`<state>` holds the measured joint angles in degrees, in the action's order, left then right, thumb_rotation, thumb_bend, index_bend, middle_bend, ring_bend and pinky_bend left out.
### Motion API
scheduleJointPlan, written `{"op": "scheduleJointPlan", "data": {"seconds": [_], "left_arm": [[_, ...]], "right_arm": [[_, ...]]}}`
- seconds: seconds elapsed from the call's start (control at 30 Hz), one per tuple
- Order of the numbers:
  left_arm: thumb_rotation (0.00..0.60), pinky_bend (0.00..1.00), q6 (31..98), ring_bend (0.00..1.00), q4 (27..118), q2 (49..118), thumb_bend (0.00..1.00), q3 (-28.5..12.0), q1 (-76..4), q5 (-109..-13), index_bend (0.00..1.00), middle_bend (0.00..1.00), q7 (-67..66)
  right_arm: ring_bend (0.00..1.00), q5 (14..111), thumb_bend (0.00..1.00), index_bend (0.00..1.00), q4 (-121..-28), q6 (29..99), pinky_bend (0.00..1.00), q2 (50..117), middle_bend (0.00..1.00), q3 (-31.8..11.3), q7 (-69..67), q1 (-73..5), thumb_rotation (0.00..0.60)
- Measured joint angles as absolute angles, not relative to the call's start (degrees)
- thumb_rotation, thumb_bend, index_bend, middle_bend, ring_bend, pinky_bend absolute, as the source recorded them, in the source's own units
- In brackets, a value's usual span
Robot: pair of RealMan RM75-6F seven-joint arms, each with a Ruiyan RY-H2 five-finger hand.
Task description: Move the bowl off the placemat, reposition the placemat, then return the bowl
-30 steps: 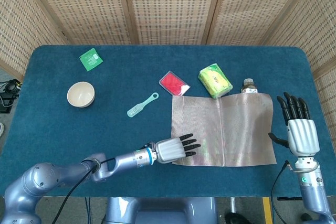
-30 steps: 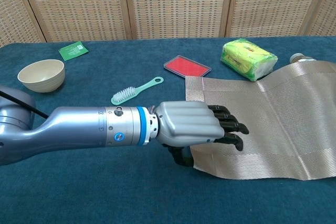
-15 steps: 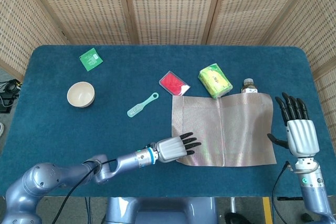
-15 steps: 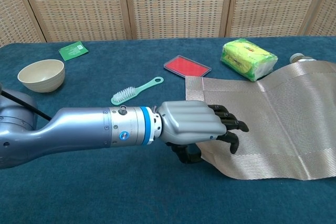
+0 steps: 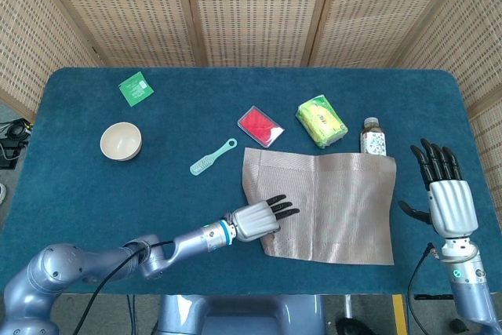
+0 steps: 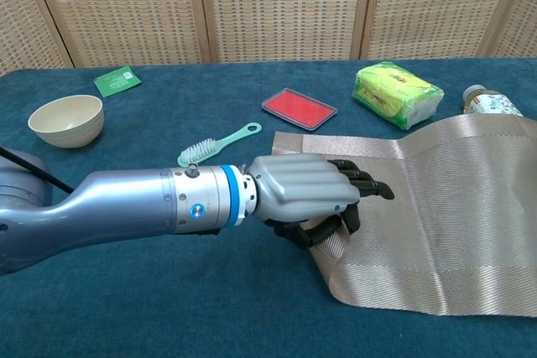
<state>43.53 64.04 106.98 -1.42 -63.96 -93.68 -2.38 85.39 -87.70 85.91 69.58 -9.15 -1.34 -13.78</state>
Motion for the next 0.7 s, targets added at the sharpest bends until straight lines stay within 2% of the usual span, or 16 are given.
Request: {"op": "scheduleJointPlan", "data": {"seconds": [0.27, 0.47, 0.7], "left_arm": [[0.600, 0.00, 46.4, 0.00, 69.5, 102.6, 0.65, -0.2, -61.3, -93.5, 0.78, 0.00, -5.5], [0.600, 0.00, 50.7, 0.00, 76.0, 96.0, 0.65, 1.7, -57.4, -93.6, 0.78, 0.00, -10.2], [0.600, 0.00, 55.8, 0.00, 82.1, 87.5, 0.65, 6.3, -51.4, -94.5, 0.78, 0.00, -14.1]], "right_arm": [[0.00, 86.7, 0.00, 0.00, -88.8, 87.2, 0.00, 68.8, 0.00, -9.0, -2.0, -13.2, 0.600], [0.00, 88.1, 0.00, 0.00, -89.8, 88.1, 0.00, 68.3, 0.00, -8.7, -2.4, -12.8, 0.600], [0.00, 90.1, 0.00, 0.00, -91.0, 89.4, 0.00, 67.8, 0.00, -8.1, -2.5, -12.4, 0.600]]}}
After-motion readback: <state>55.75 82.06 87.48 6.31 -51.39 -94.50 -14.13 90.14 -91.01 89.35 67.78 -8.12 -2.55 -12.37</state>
